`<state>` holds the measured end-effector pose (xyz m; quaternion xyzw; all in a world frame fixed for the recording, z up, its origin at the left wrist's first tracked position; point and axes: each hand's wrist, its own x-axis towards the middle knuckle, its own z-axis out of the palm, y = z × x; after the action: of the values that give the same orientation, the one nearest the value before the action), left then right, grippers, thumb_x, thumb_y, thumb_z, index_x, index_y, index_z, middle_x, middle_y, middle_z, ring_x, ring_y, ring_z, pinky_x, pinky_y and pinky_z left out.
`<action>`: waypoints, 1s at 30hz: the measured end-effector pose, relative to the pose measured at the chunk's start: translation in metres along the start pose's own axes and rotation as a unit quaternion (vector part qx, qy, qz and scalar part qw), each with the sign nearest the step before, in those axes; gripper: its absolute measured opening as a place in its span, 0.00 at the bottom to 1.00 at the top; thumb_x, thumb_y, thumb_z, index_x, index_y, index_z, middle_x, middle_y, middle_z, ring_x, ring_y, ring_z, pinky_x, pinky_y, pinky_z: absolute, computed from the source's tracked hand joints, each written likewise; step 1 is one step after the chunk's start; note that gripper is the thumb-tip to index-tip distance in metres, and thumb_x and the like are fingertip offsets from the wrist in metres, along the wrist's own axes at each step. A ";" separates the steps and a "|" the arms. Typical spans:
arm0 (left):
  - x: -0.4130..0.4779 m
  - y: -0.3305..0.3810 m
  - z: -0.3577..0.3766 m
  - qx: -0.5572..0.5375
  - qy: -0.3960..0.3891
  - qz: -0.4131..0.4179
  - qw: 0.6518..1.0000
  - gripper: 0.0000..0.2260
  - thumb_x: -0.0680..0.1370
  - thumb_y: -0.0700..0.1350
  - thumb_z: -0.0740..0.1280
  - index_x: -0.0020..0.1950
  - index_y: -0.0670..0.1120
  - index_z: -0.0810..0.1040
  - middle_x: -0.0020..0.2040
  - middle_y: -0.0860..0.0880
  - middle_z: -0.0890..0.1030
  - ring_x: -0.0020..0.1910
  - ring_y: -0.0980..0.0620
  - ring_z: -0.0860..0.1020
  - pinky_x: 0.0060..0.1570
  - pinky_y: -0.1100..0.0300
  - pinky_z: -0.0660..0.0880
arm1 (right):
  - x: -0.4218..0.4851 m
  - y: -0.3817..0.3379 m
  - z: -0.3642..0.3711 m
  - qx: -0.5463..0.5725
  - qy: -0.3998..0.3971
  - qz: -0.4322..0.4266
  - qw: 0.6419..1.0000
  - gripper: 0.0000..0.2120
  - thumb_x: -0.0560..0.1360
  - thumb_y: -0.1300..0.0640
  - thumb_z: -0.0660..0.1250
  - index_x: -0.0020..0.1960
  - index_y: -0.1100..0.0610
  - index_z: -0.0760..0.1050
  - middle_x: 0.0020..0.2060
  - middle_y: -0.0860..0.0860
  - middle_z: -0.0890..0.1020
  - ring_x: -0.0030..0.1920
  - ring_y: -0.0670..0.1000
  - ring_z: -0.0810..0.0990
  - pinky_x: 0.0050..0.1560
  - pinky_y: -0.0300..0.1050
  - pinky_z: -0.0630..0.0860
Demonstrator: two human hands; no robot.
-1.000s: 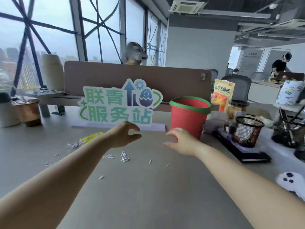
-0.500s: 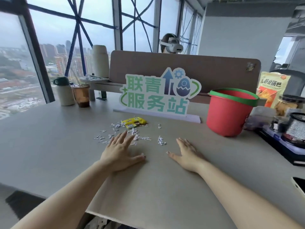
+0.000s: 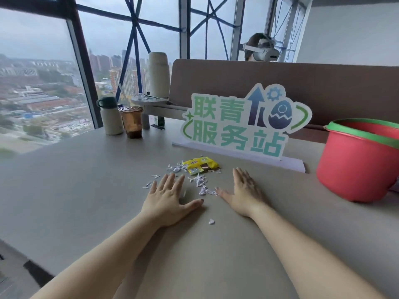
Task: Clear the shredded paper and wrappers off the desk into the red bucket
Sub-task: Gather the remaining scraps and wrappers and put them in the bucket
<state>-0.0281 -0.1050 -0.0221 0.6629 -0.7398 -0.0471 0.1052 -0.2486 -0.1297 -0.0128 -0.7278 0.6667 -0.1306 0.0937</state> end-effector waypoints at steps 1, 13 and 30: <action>0.004 -0.002 0.000 -0.004 0.008 -0.010 1.000 0.47 0.63 0.79 0.46 0.76 0.55 0.42 0.78 0.51 0.42 0.77 0.52 0.40 0.75 0.49 0.39 | 0.007 0.001 0.001 -0.001 -0.001 0.006 1.000 0.45 0.72 0.31 0.53 0.76 0.57 0.40 0.77 0.52 0.43 0.77 0.51 0.42 0.76 0.46 0.42; 0.046 -0.008 0.001 -0.018 -0.003 -0.071 0.997 0.55 0.60 0.81 0.45 0.77 0.47 0.44 0.78 0.46 0.47 0.77 0.47 0.44 0.76 0.50 0.43 | 0.032 -0.002 -0.001 -0.022 -0.060 -0.053 0.997 0.42 0.71 0.29 0.52 0.76 0.53 0.47 0.77 0.48 0.50 0.77 0.48 0.48 0.74 0.45 0.47; 0.074 -0.011 0.000 -0.034 0.007 0.005 0.999 0.49 0.62 0.80 0.45 0.75 0.51 0.53 0.77 0.52 0.55 0.77 0.51 0.51 0.76 0.49 0.47 | 0.060 -0.014 0.008 0.050 -0.038 -0.057 0.996 0.31 0.74 0.32 0.51 0.72 0.45 0.60 0.75 0.43 0.60 0.75 0.47 0.55 0.73 0.49 0.52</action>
<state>-0.0247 -0.1798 -0.0179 0.6556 -0.7402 -0.0675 0.1331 -0.2283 -0.1888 -0.0125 -0.7635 0.6126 -0.1414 0.1475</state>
